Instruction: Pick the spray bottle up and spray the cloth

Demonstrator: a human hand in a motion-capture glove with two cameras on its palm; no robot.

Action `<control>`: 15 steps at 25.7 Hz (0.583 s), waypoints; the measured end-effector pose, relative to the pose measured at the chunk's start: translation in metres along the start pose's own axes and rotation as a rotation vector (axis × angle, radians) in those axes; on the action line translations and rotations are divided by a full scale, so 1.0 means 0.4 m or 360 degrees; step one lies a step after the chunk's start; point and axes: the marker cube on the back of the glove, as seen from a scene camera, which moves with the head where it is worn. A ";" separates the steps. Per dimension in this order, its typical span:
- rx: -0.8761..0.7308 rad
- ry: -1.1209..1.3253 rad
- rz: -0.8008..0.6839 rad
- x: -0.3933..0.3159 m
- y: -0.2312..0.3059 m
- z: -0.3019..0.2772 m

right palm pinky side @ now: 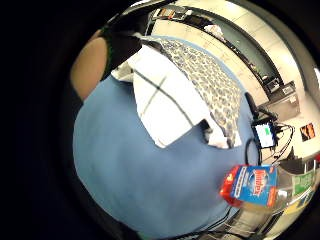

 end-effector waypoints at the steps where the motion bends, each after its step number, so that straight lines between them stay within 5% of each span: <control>1: 0.0000 0.0005 -0.0001 0.000 -0.001 0.001; 15: -0.0034 0.0003 -0.0015 -0.007 0.007 0.014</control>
